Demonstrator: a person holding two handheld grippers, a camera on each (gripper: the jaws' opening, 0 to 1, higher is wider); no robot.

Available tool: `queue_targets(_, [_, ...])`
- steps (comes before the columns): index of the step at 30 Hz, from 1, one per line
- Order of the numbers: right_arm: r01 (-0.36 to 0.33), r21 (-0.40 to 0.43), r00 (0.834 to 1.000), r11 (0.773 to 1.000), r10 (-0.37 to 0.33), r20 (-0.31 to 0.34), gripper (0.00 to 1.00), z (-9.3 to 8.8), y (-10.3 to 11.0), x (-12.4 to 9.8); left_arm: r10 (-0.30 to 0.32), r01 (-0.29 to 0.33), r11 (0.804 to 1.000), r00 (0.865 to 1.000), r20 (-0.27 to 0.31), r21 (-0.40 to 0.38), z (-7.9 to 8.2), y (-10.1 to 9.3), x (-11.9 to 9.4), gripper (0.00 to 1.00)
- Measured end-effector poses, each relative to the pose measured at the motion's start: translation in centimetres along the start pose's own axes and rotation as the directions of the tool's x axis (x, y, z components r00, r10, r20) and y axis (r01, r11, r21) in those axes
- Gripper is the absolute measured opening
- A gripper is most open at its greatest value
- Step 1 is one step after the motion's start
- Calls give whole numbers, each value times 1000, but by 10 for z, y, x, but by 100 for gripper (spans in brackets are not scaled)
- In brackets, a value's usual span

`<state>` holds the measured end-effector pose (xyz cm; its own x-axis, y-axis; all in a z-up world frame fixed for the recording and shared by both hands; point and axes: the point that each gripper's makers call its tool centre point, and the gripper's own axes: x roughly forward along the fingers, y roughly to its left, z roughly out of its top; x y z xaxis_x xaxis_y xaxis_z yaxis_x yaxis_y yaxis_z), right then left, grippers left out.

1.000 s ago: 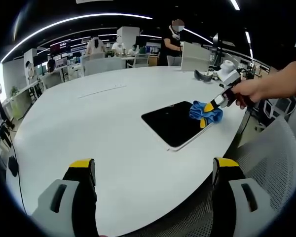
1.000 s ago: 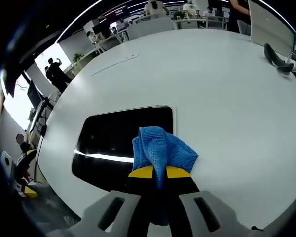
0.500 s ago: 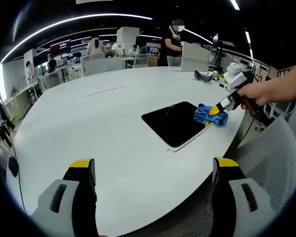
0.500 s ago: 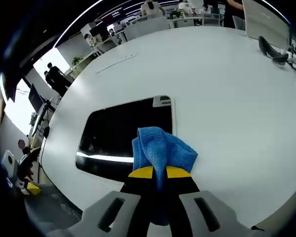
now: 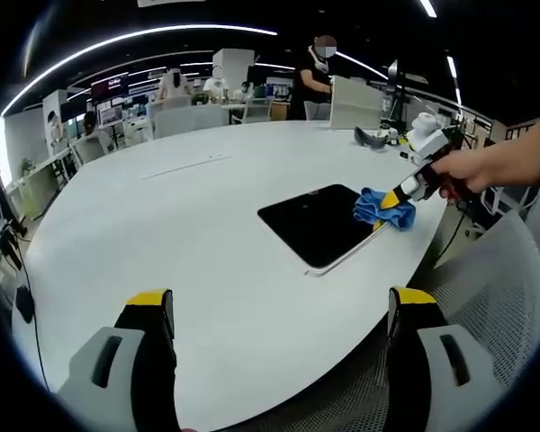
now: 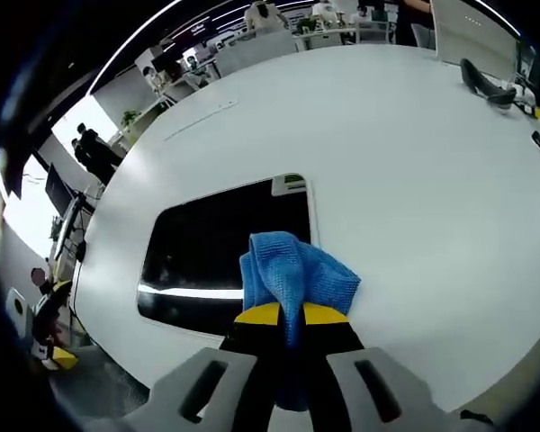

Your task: Wipe the mirror surface with the cleaning cloth until all visible marks leave the cleaned area.

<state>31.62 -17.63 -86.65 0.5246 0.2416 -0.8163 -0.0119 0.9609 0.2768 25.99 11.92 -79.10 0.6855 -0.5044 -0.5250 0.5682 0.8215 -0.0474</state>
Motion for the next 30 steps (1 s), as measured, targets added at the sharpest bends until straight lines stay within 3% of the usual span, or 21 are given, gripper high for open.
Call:
queue_targets(14, [-14, 45, 1000, 999, 14, -9, 1, 0, 11, 3, -4, 4, 1000, 1000, -2, 2, 0, -1, 0, 99])
queue_targets(22, [-32, 54, 999, 998, 33, -17, 1, -2, 28, 8, 5, -5, 1000, 1000, 2, 1, 1, -1, 0, 98])
queue_targets(25, [-42, 52, 999, 998, 43, -25, 1, -3, 33, 9, -18, 18, 1000, 1000, 19, 1, 4, -5, 0, 94])
queue_targets(30, [-46, 40, 998, 998, 47, -34, 1, -5, 41, 11, -21, 21, 1000, 1000, 4, -21, 2, -5, 1, 99])
